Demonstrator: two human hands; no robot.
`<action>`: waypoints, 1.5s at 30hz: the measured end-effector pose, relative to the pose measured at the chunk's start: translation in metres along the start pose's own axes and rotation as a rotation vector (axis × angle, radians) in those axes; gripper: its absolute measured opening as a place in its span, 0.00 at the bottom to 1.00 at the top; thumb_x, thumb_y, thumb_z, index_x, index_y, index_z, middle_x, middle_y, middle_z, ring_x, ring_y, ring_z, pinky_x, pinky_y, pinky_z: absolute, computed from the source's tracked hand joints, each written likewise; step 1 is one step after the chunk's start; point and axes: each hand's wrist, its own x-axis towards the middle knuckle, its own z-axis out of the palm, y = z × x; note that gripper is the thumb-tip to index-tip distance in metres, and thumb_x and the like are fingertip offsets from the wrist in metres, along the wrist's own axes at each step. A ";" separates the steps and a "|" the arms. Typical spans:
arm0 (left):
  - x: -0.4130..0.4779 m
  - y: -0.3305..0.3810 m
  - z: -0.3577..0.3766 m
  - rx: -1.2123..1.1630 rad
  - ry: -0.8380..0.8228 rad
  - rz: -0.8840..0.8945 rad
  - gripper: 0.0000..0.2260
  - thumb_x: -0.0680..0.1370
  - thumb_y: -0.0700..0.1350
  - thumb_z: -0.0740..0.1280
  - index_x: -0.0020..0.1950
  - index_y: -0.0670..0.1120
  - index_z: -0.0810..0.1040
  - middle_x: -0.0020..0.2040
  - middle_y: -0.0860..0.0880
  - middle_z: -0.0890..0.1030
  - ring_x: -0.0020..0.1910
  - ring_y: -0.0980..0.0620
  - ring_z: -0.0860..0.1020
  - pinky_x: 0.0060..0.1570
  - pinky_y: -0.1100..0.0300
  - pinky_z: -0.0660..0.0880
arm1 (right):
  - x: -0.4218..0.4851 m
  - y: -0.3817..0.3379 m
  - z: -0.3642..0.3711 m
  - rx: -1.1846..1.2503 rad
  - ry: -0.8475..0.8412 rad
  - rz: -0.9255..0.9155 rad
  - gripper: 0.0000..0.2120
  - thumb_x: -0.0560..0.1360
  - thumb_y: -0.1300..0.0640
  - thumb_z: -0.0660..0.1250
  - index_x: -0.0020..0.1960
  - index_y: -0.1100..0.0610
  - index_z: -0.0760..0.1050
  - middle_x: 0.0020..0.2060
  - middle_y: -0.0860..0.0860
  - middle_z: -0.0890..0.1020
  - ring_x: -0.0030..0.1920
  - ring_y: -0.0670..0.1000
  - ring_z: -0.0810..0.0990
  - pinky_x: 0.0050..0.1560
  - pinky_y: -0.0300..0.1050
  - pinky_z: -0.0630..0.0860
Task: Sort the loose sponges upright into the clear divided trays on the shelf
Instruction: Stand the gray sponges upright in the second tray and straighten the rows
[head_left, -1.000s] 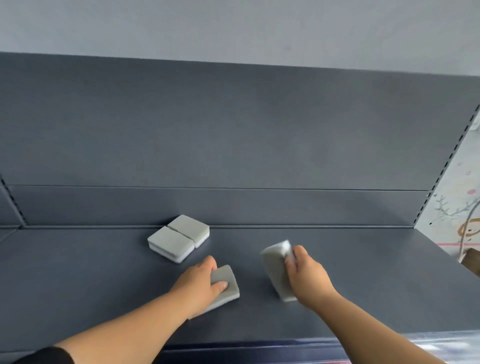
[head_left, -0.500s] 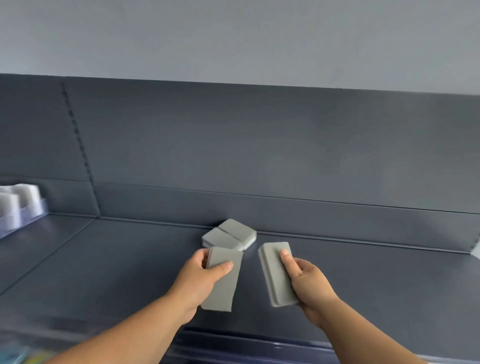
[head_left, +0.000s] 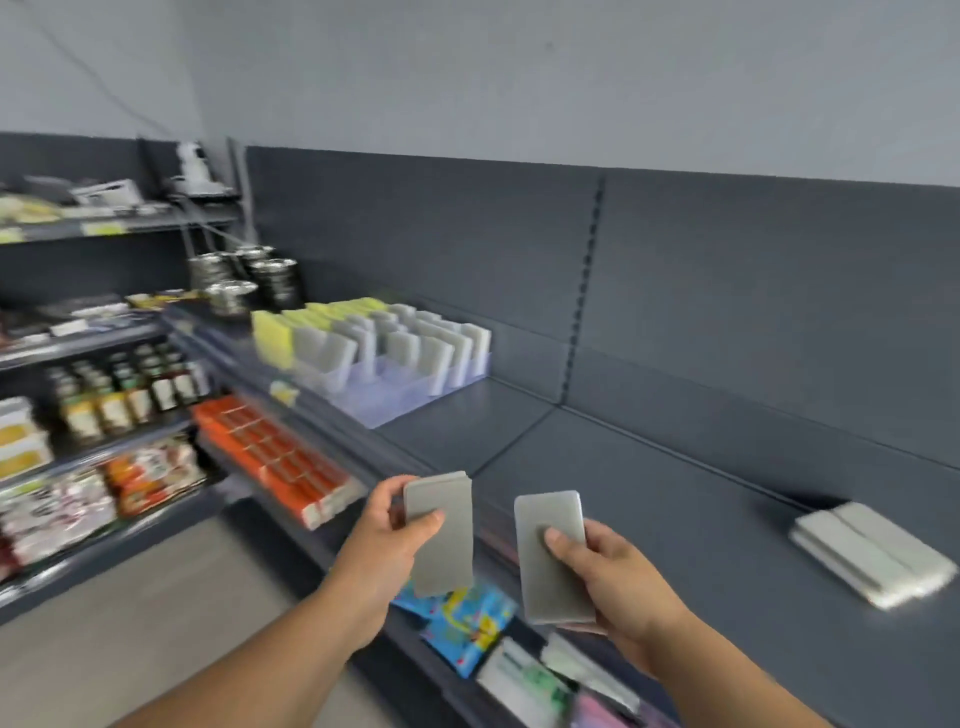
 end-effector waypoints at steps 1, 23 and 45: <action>0.001 0.003 -0.025 -0.001 0.037 0.009 0.12 0.77 0.34 0.65 0.55 0.49 0.72 0.47 0.49 0.79 0.41 0.55 0.76 0.37 0.62 0.71 | 0.007 -0.002 0.024 -0.070 -0.015 -0.018 0.11 0.77 0.50 0.66 0.59 0.48 0.74 0.52 0.51 0.82 0.49 0.53 0.82 0.38 0.50 0.81; 0.134 0.065 -0.209 -0.002 0.187 0.084 0.15 0.76 0.40 0.68 0.60 0.52 0.74 0.55 0.47 0.81 0.54 0.48 0.79 0.57 0.46 0.77 | 0.174 -0.086 0.205 -0.238 0.150 -0.385 0.14 0.68 0.58 0.76 0.48 0.52 0.73 0.44 0.49 0.81 0.44 0.49 0.80 0.39 0.40 0.75; 0.410 0.096 -0.150 0.337 -0.249 0.244 0.19 0.74 0.38 0.71 0.61 0.53 0.75 0.53 0.53 0.81 0.52 0.53 0.80 0.46 0.64 0.74 | 0.331 -0.136 0.169 -0.160 0.536 -0.410 0.14 0.70 0.55 0.74 0.50 0.41 0.74 0.44 0.46 0.82 0.44 0.51 0.81 0.42 0.40 0.76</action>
